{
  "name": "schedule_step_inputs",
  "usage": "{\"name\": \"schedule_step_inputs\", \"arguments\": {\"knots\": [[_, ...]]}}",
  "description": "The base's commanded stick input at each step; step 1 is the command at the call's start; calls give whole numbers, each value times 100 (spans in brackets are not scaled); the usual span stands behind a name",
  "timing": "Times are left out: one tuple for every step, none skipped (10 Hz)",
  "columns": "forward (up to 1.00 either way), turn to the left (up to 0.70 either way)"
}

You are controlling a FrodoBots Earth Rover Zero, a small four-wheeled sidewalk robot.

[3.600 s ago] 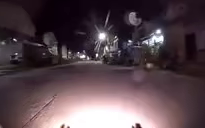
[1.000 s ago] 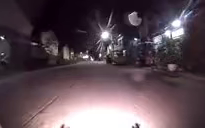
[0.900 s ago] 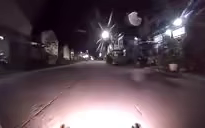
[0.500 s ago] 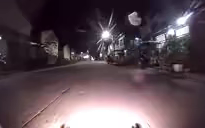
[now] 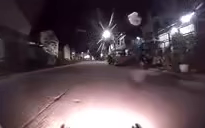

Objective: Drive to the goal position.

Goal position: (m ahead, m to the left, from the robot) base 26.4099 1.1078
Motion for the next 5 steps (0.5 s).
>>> {"name": "schedule_step_inputs", "arguments": {"knots": [[70,0],[70,0],[70,0],[70,0],[70,0]]}}
